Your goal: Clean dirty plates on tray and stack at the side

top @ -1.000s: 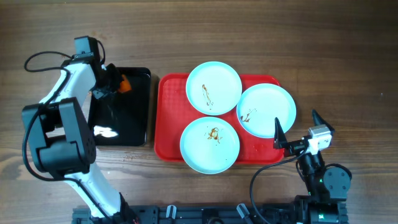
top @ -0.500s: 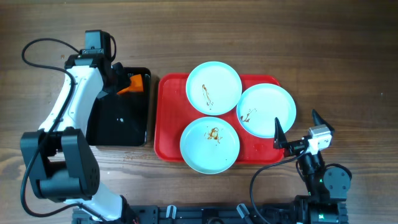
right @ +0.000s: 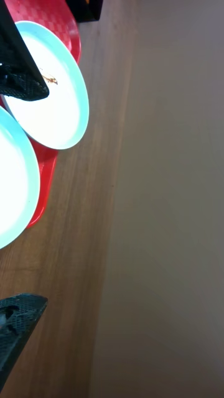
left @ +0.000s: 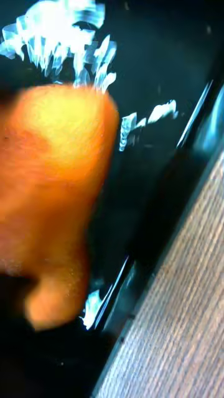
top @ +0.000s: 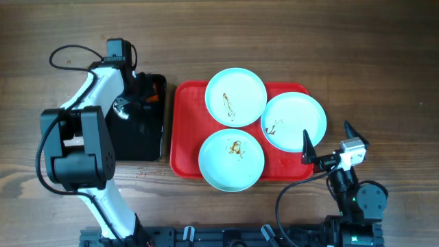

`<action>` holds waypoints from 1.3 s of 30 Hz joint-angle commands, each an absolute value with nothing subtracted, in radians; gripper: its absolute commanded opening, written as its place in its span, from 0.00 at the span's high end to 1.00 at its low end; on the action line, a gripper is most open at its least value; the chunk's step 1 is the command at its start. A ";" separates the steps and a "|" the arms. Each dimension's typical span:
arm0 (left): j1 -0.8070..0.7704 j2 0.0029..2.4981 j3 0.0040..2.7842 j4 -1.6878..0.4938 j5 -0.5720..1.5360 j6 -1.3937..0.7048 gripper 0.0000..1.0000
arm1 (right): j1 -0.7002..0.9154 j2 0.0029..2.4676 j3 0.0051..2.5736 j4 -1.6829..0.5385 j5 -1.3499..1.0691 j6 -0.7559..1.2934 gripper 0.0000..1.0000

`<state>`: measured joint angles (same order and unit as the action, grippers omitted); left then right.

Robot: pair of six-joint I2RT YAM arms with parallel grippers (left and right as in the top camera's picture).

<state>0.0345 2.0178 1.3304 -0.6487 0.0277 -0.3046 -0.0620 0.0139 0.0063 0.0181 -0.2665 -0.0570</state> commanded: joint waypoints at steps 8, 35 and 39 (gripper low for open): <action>0.037 2.007 1.328 -0.723 0.036 -0.303 0.96 | -0.059 0.010 0.005 0.022 -0.279 -0.051 0.00; -0.076 1.748 1.328 -1.242 -0.204 -0.584 0.20 | -0.059 0.010 0.005 0.022 -0.279 -0.051 0.00; -0.080 1.748 1.328 -1.267 -0.200 -0.585 0.44 | -0.059 0.010 0.005 0.021 -0.279 -0.052 0.00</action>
